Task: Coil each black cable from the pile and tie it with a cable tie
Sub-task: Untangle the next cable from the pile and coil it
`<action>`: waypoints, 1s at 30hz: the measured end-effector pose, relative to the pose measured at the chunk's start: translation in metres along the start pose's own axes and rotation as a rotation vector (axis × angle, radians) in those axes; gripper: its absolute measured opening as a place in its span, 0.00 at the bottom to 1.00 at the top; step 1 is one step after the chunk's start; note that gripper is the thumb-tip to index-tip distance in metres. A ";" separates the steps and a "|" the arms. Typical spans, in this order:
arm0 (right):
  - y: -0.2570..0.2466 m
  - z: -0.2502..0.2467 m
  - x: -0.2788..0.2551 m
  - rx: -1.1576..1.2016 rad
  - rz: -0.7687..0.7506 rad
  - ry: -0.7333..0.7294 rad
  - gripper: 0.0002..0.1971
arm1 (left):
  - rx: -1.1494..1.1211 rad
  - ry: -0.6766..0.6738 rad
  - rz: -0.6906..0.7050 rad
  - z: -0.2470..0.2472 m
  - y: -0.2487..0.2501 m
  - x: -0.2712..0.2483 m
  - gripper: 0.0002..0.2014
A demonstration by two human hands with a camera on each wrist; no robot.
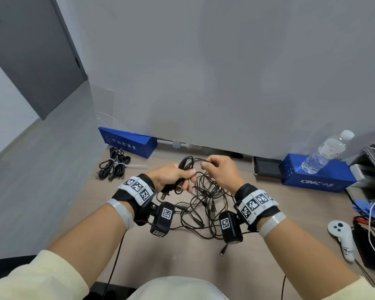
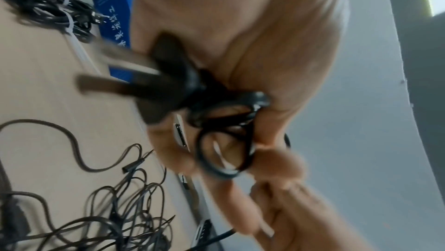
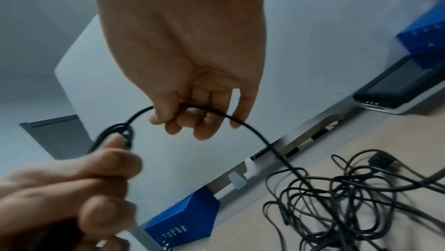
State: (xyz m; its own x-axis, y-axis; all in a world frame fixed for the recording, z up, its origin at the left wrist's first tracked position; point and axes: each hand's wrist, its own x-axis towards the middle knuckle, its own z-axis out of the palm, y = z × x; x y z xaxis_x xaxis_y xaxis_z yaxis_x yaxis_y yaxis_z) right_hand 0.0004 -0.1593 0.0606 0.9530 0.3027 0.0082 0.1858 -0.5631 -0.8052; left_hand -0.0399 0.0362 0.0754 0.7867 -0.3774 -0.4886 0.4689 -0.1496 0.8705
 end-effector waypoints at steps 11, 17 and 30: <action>0.026 -0.009 -0.013 0.123 0.119 -0.021 0.19 | -0.352 0.264 0.175 -0.016 0.022 -0.004 0.16; -0.011 -0.013 -0.006 0.168 0.022 -0.030 0.21 | -0.335 0.347 0.112 -0.006 0.008 0.006 0.19; -0.027 0.017 -0.017 0.001 -0.011 -0.225 0.21 | -0.239 0.405 0.183 0.015 0.015 0.003 0.15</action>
State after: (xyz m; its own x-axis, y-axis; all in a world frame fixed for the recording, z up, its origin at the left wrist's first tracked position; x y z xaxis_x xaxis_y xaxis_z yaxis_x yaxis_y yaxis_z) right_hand -0.0244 -0.1362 0.0723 0.8736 0.4727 -0.1156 0.1952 -0.5581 -0.8065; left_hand -0.0367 0.0191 0.0884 0.9350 0.0143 -0.3544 0.3504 0.1175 0.9292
